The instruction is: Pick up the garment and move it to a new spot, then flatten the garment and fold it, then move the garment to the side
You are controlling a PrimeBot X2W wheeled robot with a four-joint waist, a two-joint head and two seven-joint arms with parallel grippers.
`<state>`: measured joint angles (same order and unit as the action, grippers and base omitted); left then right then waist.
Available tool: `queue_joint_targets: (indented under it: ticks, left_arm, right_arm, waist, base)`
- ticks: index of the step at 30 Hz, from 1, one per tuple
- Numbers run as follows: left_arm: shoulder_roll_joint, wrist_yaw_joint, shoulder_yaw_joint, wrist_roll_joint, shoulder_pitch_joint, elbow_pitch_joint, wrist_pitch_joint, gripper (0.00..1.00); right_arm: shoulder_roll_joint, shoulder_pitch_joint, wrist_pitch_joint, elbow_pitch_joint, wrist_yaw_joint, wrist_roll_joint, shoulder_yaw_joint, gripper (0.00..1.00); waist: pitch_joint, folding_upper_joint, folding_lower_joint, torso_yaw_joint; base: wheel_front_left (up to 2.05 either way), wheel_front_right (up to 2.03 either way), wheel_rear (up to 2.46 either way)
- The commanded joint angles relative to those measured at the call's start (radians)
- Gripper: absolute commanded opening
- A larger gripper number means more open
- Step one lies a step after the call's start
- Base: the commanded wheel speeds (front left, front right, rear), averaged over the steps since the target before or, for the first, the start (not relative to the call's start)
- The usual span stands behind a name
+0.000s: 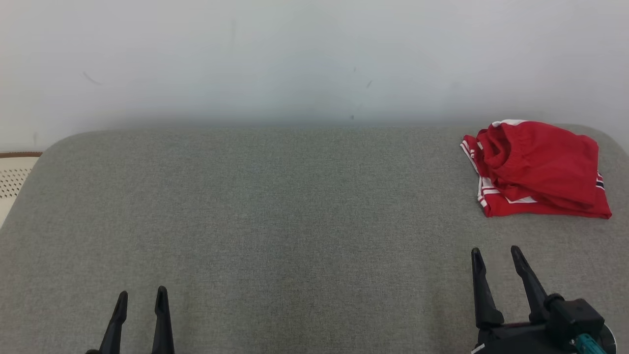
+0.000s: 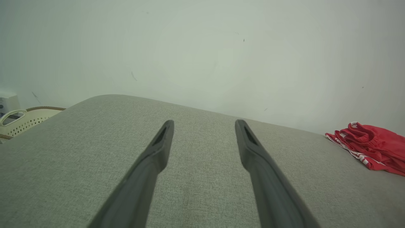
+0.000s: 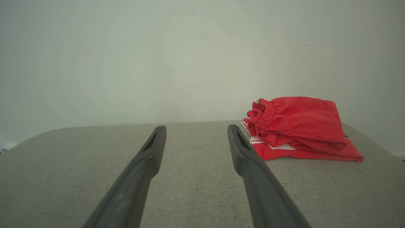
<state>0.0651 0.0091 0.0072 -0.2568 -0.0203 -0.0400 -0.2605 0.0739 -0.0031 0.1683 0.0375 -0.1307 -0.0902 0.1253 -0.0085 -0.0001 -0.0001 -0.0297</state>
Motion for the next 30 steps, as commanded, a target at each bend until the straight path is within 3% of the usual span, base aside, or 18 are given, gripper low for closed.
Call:
queue_joint_targets:
  ticks: [1,17,30]
  left_arm:
    - [0.001,0.002,0.001,0.009,-0.012,-0.005,-0.004,1.00]
    - [0.037,0.035,-0.029,0.084,-0.045,0.008,0.009,1.00]
    - [0.045,0.045,-0.027,0.070,-0.049,0.010,0.026,1.00]
  right_arm:
    - [-0.008,0.025,0.010,0.010,0.000,0.006,-0.004,1.00]
    - [-0.025,0.069,0.008,0.014,0.000,0.016,-0.009,1.00]
    - [-0.025,0.064,0.000,0.003,0.000,0.030,-0.015,1.00]
  waist:
    - [-0.002,0.0001,0.0001,0.000]
    - [-0.012,0.0001,0.0001,0.007]
    - [-0.011,0.0001,0.0001,0.007]
  base:
    - [0.00,0.00,0.00]
    - [0.00,0.00,0.00]
    - [0.00,0.00,0.00]
